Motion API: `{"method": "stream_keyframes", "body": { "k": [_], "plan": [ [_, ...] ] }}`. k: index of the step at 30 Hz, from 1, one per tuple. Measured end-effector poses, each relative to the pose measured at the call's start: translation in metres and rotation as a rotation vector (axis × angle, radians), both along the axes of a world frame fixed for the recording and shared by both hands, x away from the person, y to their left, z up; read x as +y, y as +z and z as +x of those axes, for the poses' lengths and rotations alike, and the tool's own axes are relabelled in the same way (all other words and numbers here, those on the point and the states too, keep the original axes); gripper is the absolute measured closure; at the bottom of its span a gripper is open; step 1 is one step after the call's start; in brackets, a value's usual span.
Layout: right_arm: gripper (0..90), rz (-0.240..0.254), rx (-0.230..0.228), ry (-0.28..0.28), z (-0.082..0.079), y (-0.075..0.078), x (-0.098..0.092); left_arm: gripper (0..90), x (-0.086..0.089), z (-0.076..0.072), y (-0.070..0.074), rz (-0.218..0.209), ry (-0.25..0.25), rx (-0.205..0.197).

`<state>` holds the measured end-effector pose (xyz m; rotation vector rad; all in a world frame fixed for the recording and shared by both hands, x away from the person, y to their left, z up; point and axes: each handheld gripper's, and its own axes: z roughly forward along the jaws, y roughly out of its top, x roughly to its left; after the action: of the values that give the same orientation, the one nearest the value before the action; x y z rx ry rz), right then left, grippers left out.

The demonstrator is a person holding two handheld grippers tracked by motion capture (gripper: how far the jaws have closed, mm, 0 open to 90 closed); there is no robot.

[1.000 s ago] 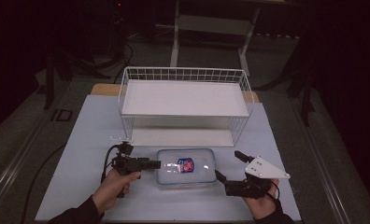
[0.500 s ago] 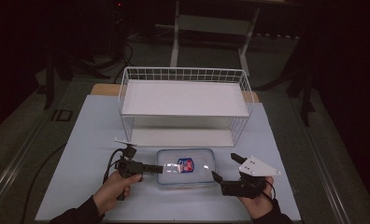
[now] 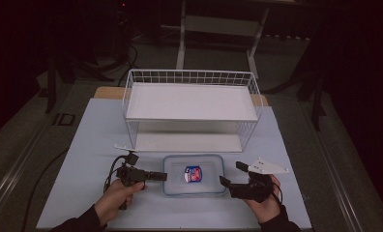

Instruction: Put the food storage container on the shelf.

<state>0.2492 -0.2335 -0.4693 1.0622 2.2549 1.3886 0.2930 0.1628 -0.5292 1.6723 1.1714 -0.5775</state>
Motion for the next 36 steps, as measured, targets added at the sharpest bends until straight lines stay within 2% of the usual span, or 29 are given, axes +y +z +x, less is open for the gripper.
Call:
{"method": "stream_keyframes", "body": {
  "k": [7, 10, 12, 14, 20, 23, 25, 26, 27, 30, 32, 36],
  "plan": [
    [20.7, 0.047, 0.111, -0.014, 0.012, -0.01, -0.008, 55.2, 0.001, -0.005, 0.003, -0.002, -0.017, -0.035],
    [23.7, 0.087, 0.17, 0.004, 0.018, -0.014, -0.013, 56.0, 0.001, -0.007, 0.004, 0.003, -0.025, -0.049],
    [28.5, 0.108, 0.197, 0.038, 0.021, -0.017, -0.016, 56.0, 0.001, -0.009, 0.005, 0.012, -0.031, -0.066],
    [29.0, 0.113, 0.204, 0.042, 0.022, -0.019, -0.016, 56.6, 0.001, -0.01, 0.006, 0.012, -0.034, -0.072],
    [32.4, 0.136, 0.298, 0.095, 0.029, -0.027, -0.016, 57.5, 0.001, -0.015, 0.008, 0.023, -0.053, -0.11],
    [34.8, 0.168, 0.349, 0.126, 0.033, -0.033, -0.017, 57.8, 0.0, -0.017, 0.009, 0.026, -0.055, -0.119],
    [35.6, 0.172, 0.353, 0.125, 0.033, -0.034, -0.017, 57.8, 0.0, -0.017, 0.009, 0.028, -0.054, -0.121],
    [40.4, 0.184, 0.379, 0.141, 0.034, -0.034, -0.017, 57.8, 0.0, -0.017, 0.009, 0.027, -0.055, -0.123],
    [44.4, 0.19, 0.382, 0.15, 0.033, -0.034, -0.017, 57.8, 0.0, -0.017, 0.009, 0.025, -0.054, -0.121],
    [46.7, 0.193, 0.39, 0.173, 0.033, -0.034, -0.017, 57.8, 0.0, -0.019, 0.009, 0.022, -0.048, -0.126],
    [48.2, 0.21, 0.416, 0.172, 0.034, -0.035, -0.019, 57.8, 0.0, -0.02, 0.01, 0.029, -0.05, -0.135],
    [50.1, 0.225, 0.44, 0.161, 0.033, -0.034, -0.02, 58.2, -0.001, -0.023, 0.011, 0.032, -0.037, -0.134]
  ]
}}
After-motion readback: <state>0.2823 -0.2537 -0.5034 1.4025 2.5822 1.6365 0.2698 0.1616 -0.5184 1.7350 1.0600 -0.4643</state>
